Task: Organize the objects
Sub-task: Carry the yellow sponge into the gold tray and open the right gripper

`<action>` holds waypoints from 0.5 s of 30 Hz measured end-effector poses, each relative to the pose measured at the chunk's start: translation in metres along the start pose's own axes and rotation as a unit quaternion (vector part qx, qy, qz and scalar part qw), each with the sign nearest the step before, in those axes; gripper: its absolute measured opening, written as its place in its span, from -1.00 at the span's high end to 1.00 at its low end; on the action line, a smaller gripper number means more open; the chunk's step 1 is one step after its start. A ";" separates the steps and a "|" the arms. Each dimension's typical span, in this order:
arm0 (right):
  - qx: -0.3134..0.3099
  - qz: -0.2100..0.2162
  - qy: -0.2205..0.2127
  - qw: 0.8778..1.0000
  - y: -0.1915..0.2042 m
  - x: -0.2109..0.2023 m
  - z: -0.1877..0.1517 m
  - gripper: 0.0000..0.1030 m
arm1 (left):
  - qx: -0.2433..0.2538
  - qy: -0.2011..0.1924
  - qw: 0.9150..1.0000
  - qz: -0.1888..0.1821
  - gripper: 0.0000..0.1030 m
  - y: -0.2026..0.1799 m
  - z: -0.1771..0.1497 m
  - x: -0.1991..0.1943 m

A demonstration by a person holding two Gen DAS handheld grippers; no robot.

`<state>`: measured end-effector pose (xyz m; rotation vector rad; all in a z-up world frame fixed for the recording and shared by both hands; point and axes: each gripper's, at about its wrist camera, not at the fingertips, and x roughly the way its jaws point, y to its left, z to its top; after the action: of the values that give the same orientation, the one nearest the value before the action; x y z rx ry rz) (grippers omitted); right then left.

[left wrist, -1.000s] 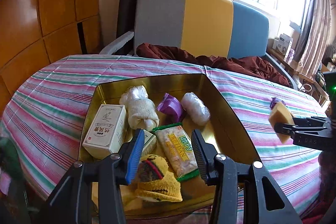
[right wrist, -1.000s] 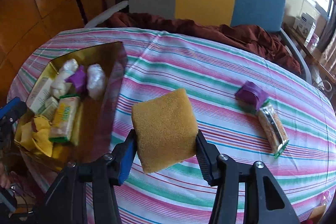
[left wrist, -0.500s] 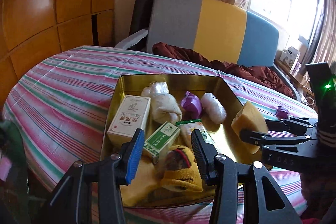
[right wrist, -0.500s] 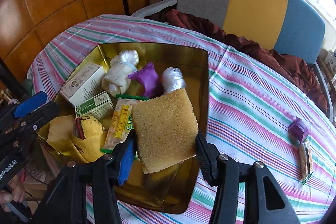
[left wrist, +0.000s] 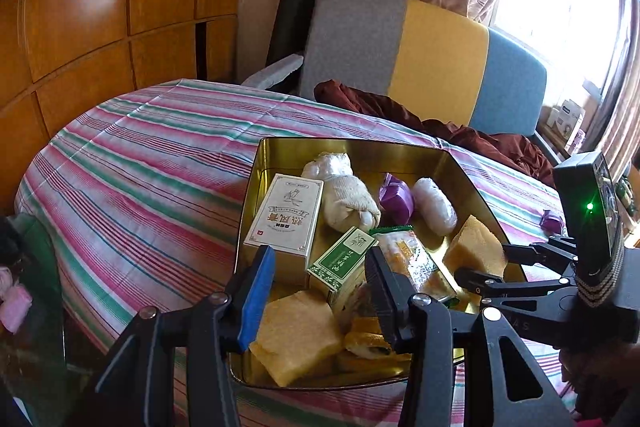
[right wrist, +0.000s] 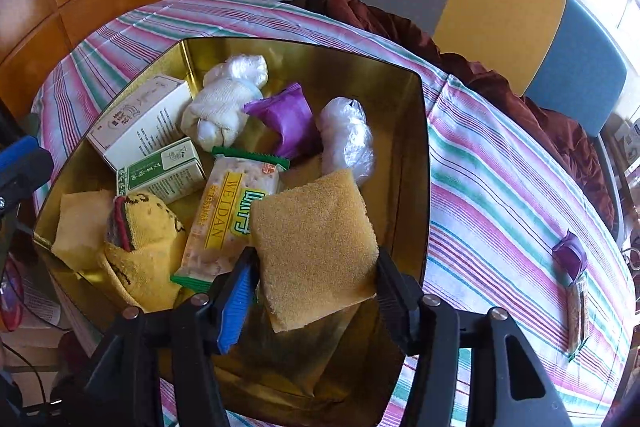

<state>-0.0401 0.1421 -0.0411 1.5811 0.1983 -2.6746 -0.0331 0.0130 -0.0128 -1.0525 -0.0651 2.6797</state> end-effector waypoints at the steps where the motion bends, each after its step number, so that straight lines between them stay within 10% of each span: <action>1: -0.001 -0.001 0.001 1.000 0.001 0.001 0.000 -0.14 | 0.000 0.000 1.000 0.000 0.07 0.000 0.000 0.000; 7: -0.003 0.000 0.002 1.000 0.001 0.002 -0.002 -0.55 | 0.001 -0.001 1.000 0.003 0.00 -0.001 0.000 -0.001; 15: 0.017 0.014 -0.035 0.999 -0.010 -0.022 -0.003 -0.55 | 0.010 -0.003 1.000 0.004 -0.01 -0.006 0.001 -0.005</action>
<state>-0.0279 0.1516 -0.0218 1.4840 0.1270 -2.7214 -0.0294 0.0179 -0.0079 -1.0414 -0.0360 2.6848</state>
